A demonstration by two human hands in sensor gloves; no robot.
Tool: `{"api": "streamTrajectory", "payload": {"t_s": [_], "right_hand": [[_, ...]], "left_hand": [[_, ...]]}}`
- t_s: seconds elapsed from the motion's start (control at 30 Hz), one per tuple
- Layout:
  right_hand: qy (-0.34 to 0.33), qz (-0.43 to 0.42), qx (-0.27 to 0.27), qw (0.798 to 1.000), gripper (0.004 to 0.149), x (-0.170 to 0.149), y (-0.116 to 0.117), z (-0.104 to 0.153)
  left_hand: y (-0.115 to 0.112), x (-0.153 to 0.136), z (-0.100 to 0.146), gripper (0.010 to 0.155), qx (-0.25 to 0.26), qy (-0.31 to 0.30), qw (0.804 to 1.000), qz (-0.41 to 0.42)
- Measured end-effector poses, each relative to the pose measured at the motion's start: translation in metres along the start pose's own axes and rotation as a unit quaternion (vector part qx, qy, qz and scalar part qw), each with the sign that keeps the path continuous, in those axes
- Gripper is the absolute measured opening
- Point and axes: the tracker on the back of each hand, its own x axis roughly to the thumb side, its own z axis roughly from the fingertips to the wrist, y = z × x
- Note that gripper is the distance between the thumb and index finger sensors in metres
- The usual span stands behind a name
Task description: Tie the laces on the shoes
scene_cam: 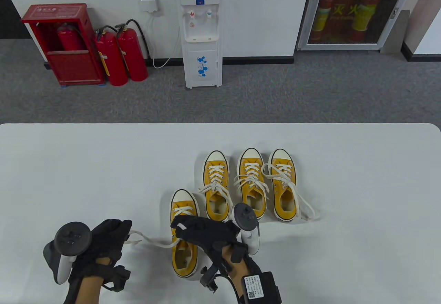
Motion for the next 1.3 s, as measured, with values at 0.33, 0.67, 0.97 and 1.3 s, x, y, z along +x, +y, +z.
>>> {"api": "streamTrajectory", "payload": {"t_s": [0.33, 0.67, 0.97, 1.3], "right_hand": [[-0.015, 0.018, -0.050, 0.998, 0.050, -0.005, -0.008, 0.000], [-0.004, 0.050, -0.092, 0.994, 0.042, -0.012, -0.024, 0.004], [0.009, 0.062, -0.097, 0.993, 0.043, -0.017, -0.028, 0.006], [-0.011, 0.189, -0.071, 0.979, 0.047, -0.003, -0.008, 0.002]], "left_hand": [[-0.001, -0.010, -0.002, 0.037, 0.009, 0.038, 0.999, -0.004], [0.003, -0.022, -0.004, 0.037, 0.024, 0.083, 0.995, -0.047], [0.002, -0.033, -0.008, 0.037, 0.004, 0.139, 0.985, -0.104], [0.011, -0.032, -0.006, 0.040, -0.025, 0.122, 0.991, 0.045]]}}
